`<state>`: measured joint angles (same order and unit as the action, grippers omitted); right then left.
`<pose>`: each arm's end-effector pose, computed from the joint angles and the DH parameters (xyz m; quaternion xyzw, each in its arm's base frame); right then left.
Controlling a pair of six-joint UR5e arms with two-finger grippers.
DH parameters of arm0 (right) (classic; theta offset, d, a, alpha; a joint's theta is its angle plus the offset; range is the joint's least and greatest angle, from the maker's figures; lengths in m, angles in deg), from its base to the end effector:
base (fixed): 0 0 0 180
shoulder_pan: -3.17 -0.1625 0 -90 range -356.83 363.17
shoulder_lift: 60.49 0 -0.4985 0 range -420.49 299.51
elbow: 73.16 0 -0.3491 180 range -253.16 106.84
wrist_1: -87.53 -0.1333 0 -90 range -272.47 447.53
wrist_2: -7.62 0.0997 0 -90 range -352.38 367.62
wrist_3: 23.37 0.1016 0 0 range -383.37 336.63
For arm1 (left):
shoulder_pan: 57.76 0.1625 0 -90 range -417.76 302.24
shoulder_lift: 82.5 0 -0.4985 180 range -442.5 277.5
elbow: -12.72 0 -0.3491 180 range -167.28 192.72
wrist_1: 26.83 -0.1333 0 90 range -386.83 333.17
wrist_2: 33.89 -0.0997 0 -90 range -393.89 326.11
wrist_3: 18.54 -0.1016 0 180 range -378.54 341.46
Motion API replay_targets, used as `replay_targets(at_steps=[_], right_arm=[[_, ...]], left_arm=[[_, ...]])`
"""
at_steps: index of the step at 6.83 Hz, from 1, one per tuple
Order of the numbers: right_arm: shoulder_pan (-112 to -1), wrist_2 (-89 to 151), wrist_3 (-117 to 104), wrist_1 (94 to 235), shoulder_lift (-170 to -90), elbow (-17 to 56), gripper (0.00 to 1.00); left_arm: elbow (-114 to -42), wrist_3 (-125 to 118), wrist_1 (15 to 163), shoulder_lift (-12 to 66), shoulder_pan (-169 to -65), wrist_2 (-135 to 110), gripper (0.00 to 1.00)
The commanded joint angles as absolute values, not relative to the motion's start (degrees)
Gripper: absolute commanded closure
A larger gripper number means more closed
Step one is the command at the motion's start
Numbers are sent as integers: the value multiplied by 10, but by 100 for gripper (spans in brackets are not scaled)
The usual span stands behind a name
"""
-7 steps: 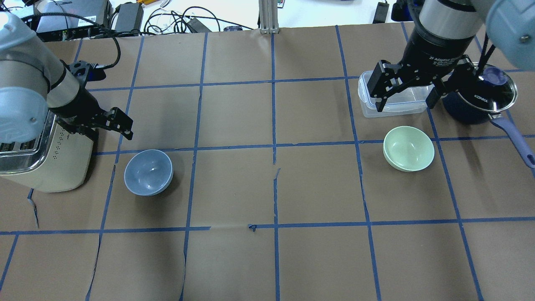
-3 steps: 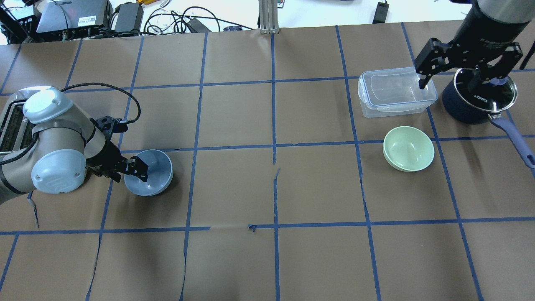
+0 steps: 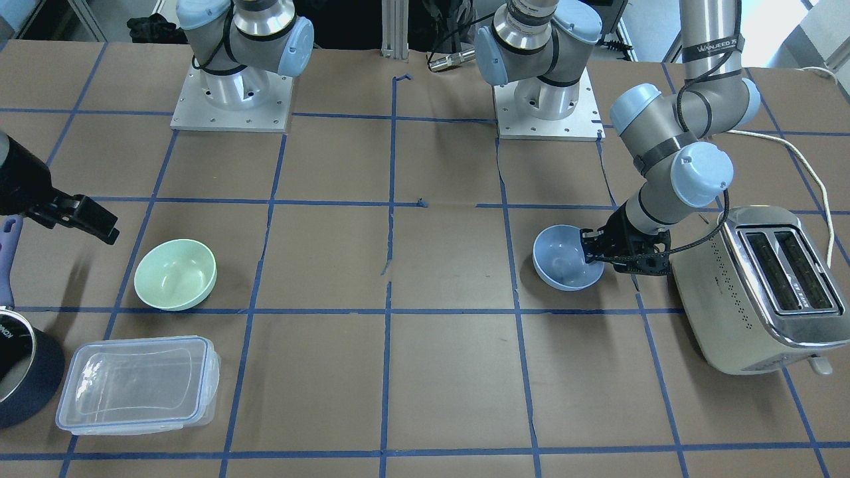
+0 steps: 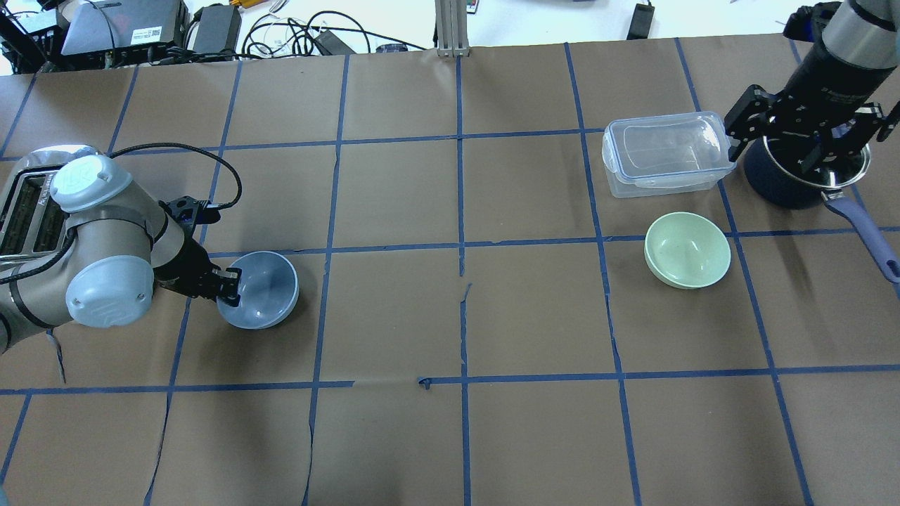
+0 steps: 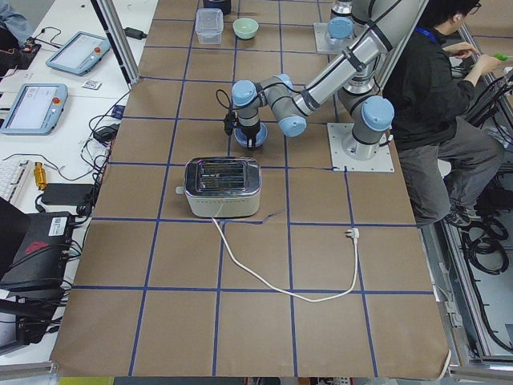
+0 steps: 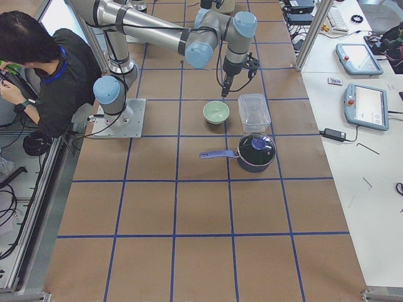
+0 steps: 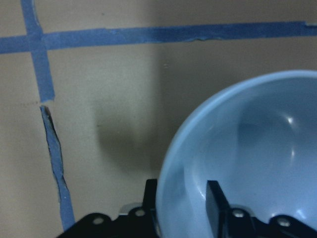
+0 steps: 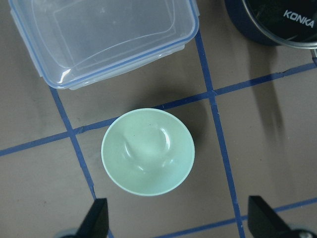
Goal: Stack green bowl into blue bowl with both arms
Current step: 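Carry the blue bowl to center with left gripper while right grasps green bowl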
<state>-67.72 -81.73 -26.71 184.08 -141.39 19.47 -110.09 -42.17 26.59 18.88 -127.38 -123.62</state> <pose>-0.0402 -0.5266 0.4736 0.1373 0.9895 0.0432 0.0144 0.0257 -0.4535 0.2940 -0.0281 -0.9974 -0.0606 0.0270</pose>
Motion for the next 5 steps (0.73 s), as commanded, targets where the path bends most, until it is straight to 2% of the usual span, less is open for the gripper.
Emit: replay_targets(at_steps=[1, 3, 5], right_arm=[[-666, -814, -315, 1975, -1384, 269, 0], [-666, -810, -323, 2062, -1365, 326, 0], [-666, -810, -336, 2086, -1340, 337, 1]], left_arm=[[-1098, -419, 270, 177, -1285, -1228, 100], [-1056, -357, 283, 168, -1353, -1199, 100], [-968, -152, 310, 207, -1472, -1143, 100]])
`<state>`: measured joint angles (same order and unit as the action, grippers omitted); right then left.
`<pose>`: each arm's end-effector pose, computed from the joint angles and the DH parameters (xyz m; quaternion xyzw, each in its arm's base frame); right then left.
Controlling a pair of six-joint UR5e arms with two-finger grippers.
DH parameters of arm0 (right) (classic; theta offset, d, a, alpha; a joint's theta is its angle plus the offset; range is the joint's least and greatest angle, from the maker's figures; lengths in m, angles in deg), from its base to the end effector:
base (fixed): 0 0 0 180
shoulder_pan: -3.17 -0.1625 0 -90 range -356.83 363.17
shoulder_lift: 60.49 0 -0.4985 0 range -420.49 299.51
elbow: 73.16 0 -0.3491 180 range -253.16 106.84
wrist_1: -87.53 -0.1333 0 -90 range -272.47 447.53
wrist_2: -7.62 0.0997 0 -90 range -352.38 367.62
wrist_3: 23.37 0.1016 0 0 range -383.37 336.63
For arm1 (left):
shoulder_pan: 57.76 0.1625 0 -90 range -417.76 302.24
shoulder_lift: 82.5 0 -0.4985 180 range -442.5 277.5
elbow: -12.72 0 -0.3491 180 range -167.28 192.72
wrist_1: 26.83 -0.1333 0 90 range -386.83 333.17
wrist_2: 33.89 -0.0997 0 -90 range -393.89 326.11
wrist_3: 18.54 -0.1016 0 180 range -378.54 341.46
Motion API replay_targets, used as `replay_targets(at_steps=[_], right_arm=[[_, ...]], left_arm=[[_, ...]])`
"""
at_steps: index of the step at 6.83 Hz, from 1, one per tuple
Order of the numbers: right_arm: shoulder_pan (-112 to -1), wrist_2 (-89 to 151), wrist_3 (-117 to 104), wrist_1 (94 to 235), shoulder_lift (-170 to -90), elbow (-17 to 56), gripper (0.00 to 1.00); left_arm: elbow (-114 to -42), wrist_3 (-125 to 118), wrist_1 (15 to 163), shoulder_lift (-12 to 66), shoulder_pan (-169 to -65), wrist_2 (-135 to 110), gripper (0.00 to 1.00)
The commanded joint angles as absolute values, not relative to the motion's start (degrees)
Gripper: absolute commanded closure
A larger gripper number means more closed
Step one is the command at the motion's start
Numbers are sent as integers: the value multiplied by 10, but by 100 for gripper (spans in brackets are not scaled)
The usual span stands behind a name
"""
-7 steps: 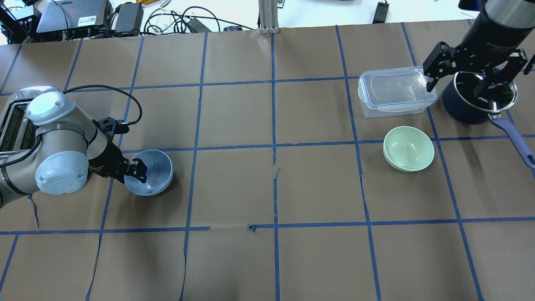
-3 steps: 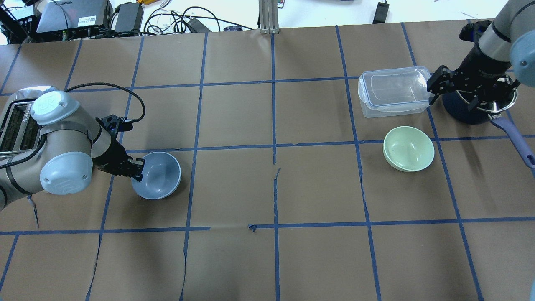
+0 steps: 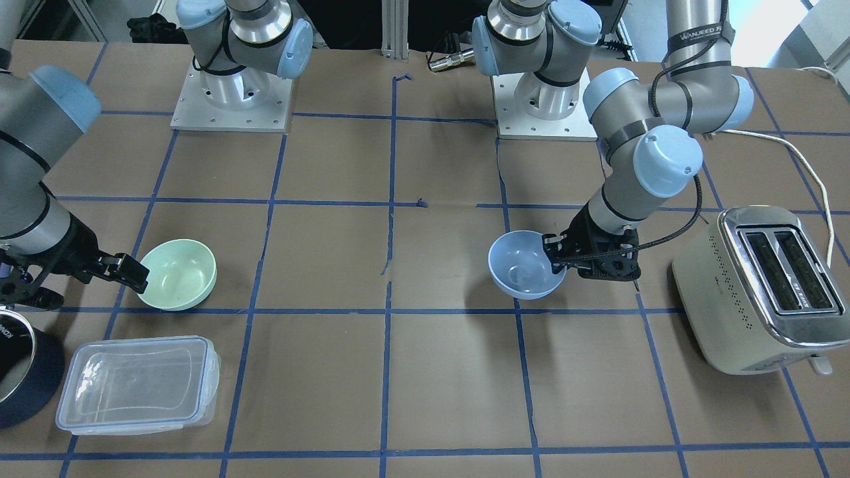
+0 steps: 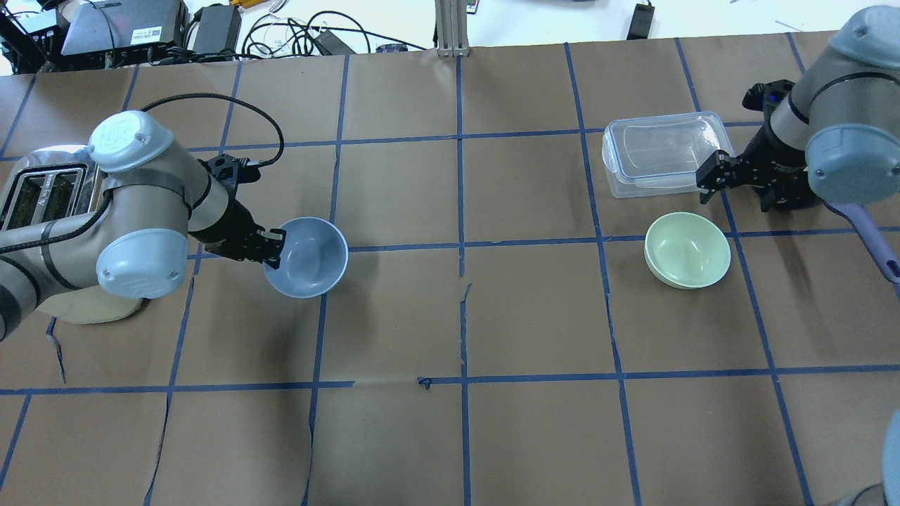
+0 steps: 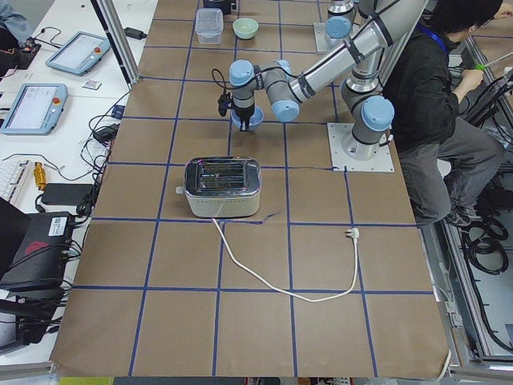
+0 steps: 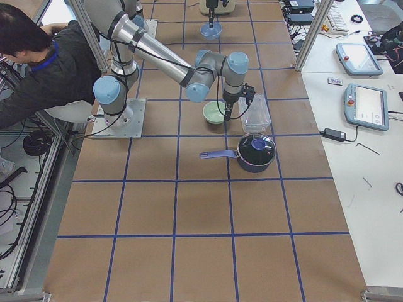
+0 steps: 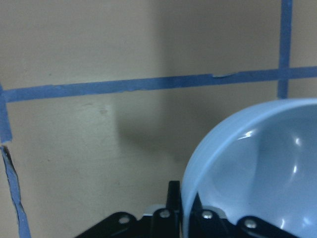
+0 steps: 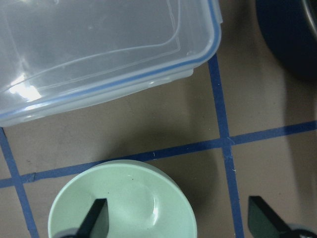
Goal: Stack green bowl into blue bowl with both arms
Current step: 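Carry the blue bowl to center with left gripper while right grasps green bowl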
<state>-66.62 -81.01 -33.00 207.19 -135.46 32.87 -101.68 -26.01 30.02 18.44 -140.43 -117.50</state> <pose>-0.0542 -0.5400 0.3599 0.0923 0.9956 0.0087 0.0147 -0.0828 -0.4897 0.3453 -0.0002 -0.9983 -0.0117 0.0577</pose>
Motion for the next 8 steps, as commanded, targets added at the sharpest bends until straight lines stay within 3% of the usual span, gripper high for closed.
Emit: replay_targets(at_steps=[1, 7, 8], right_arm=[[-666, -811, -337, 2085, -1334, 338, 2], [-664, -811, -344, 2086, -1311, 363, 8], [-664, -811, -344, 2086, -1309, 365, 20]], left_arm=[[-940, -88, 304, 232, -1520, -1140, 100], [-935, 35, 204, 325, -1602, -1088, 100], [-934, 41, 191, 336, -1606, -1068, 100]])
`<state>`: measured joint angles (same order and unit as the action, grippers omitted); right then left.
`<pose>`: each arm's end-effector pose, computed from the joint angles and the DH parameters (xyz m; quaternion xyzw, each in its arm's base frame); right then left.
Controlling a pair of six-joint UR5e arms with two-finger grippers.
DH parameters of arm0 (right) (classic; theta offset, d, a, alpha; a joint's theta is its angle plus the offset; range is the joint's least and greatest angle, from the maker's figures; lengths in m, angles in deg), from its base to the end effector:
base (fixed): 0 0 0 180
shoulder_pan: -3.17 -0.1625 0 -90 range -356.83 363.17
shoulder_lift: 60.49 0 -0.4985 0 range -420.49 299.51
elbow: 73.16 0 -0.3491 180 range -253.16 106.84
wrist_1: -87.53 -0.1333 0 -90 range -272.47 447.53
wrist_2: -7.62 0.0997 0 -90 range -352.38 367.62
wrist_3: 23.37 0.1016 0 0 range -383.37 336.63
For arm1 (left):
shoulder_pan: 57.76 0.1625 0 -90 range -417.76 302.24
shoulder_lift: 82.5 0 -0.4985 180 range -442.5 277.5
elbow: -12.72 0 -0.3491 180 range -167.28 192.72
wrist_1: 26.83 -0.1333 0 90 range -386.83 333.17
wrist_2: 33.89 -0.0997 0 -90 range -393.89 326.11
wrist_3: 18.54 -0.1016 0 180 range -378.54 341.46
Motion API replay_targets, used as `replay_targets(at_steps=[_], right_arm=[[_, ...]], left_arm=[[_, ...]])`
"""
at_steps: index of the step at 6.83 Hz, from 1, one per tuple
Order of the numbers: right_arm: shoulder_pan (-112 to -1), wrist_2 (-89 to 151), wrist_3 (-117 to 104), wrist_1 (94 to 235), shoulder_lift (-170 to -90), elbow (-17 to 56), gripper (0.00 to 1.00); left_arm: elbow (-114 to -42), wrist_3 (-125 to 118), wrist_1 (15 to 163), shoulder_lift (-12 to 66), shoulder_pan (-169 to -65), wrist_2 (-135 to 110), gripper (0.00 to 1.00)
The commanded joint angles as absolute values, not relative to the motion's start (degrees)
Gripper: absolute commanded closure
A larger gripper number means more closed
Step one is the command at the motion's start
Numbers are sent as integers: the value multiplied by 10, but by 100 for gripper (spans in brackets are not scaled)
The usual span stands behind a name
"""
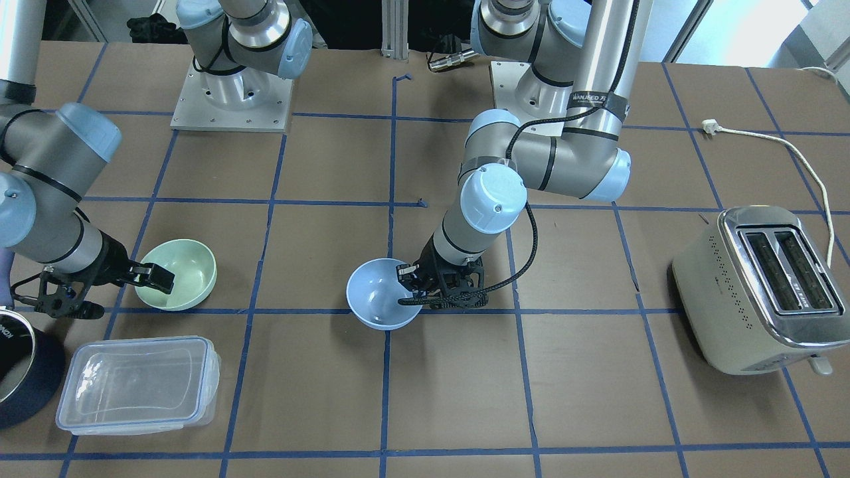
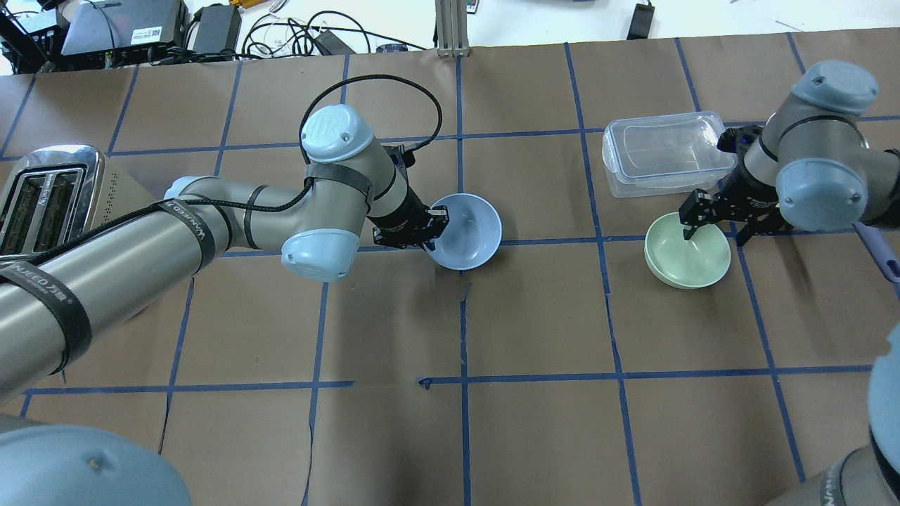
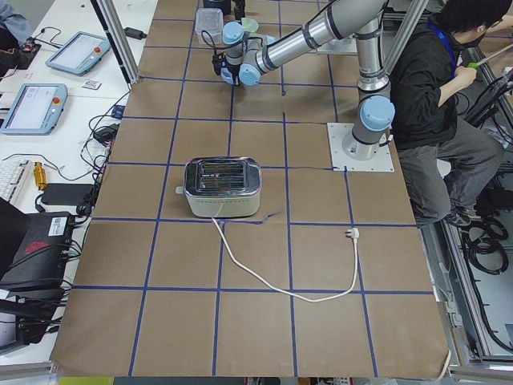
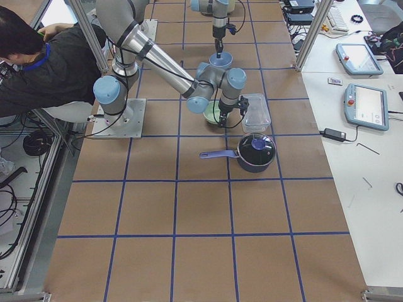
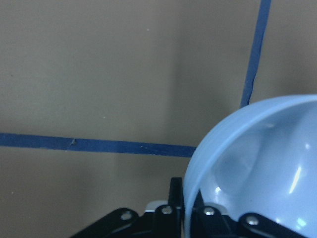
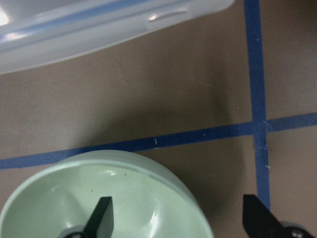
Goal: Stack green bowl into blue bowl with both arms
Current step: 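Carry the blue bowl to center with left gripper while right grasps green bowl, then release the blue bowl at the center and raise the left gripper away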
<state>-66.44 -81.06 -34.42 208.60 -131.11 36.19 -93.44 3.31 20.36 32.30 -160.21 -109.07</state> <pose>-0.0551 -0.5375 0.3004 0.0820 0.9943 0.0612 0.0292 -0.2796 -0.5277 0.2912 0.0792 -0.9884 -0.0227 0.1279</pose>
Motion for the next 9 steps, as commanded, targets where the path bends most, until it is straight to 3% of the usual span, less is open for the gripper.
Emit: replay_targets(at_steps=[1, 2, 3, 5, 7, 9], right_arm=[[-664, -811, -344, 2085, -1309, 364, 48], [-664, -811, -344, 2085, -1309, 364, 88], [-664, -811, -345, 2084, -1310, 364, 100], [-664, -812, -345, 2077, -1315, 357, 100], [-664, -802, -344, 2070, -1324, 340, 100], [-667, -765, -340, 2014, -1351, 318, 100]], left_arm=[[-934, 44, 190, 335, -1608, -1078, 58], [-927, 44, 187, 333, -1608, -1094, 32], [-906, 42, 196, 317, -1608, -1131, 25], [-857, 18, 278, 282, -1606, -1188, 8], [-820, -135, 388, 220, -1595, -1329, 8], [-818, -166, 469, 146, -1518, -1276, 8]])
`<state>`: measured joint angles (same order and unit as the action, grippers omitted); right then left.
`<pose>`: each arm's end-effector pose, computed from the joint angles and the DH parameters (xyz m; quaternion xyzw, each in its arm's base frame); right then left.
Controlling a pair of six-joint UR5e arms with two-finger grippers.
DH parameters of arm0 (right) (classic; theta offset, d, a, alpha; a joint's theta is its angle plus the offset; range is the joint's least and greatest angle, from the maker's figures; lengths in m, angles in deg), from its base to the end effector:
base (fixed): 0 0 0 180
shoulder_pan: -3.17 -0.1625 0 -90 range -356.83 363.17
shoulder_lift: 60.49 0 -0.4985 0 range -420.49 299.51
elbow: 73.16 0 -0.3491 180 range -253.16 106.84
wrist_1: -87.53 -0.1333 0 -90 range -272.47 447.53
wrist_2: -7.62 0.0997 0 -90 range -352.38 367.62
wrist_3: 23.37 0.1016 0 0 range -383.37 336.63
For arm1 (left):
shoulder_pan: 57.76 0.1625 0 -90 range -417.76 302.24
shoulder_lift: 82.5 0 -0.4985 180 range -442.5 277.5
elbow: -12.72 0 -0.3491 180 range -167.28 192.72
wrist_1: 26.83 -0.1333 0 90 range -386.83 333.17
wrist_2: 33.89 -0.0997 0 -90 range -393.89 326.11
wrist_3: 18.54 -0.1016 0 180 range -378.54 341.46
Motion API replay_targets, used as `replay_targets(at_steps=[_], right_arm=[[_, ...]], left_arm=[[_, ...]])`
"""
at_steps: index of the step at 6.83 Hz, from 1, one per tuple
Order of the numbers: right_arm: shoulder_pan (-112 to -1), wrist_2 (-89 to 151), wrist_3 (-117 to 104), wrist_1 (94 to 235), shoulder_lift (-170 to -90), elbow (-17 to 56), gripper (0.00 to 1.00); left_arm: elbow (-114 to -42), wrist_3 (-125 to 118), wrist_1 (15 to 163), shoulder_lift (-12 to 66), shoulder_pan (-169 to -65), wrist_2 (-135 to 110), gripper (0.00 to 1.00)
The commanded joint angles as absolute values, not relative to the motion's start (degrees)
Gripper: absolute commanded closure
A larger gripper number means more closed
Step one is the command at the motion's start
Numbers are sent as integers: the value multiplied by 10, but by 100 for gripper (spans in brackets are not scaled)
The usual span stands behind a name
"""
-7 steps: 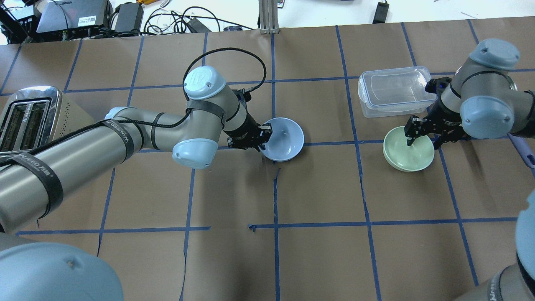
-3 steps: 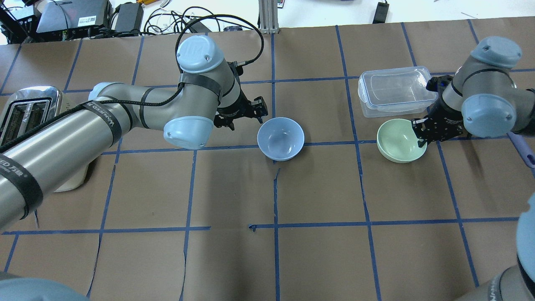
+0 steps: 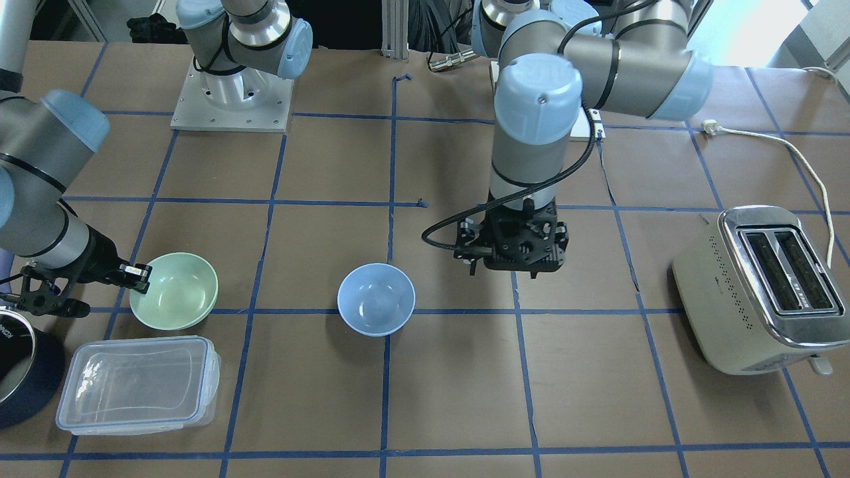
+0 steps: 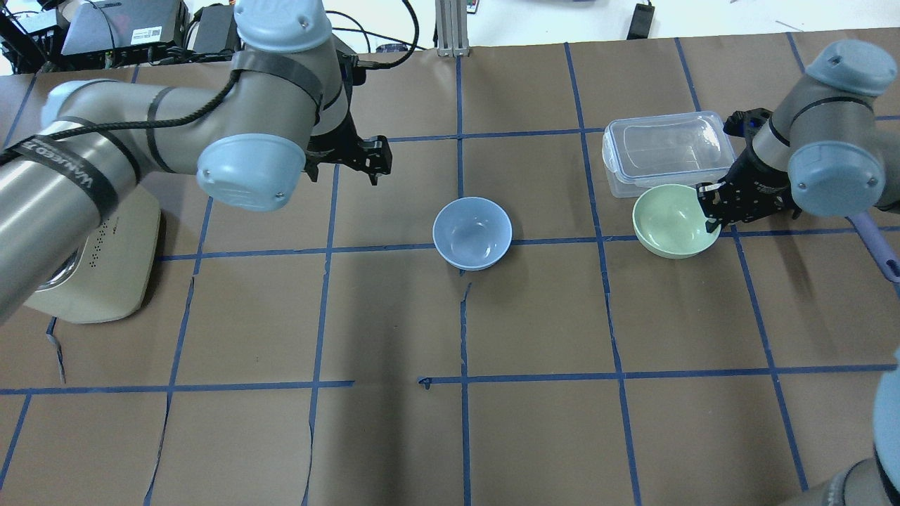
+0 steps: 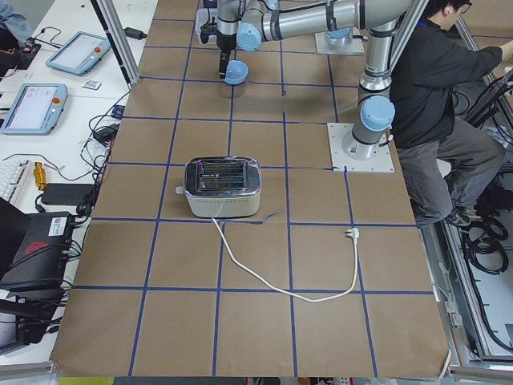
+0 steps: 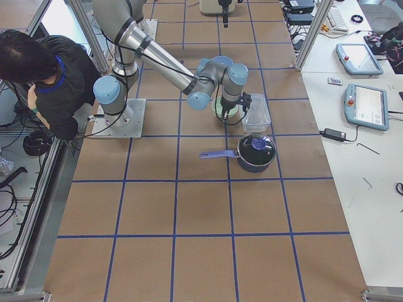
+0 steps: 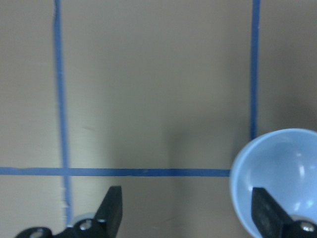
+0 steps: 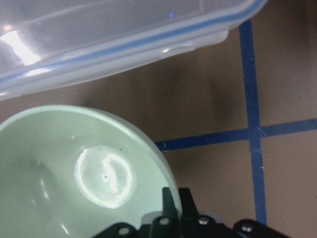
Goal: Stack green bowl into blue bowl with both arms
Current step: 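Release the blue bowl at the center and raise the left gripper away, then lift the green bowl with the right gripper and carry it over the blue bowl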
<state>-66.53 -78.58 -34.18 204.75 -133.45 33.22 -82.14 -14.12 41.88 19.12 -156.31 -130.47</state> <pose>-0.0510 -0.5416 0.3353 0.0843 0.9944 0.0432 0.0464 -0.2010 -0.5189 0.4595 0.0335 0.9969 -0.0481 0.0522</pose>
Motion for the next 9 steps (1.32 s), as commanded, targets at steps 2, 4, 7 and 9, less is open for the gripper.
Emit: replay_targets(at_steps=[2, 4, 7, 9], right_arm=[[-679, -721, -336, 1981, -1360, 285, 100], [-752, -709, -258, 1985, -1356, 251, 100], [-882, -710, -98, 2013, -1343, 240, 100], [-947, -715, -38, 2029, -1319, 242, 100]], left_arm=[[-814, -189, 545, 79, -1450, -1254, 8], [-813, -177, 545, 69, -1470, -1237, 8], [-813, -169, 546, 73, -1480, -1238, 8], [-814, -168, 545, 71, -1480, -1236, 8]])
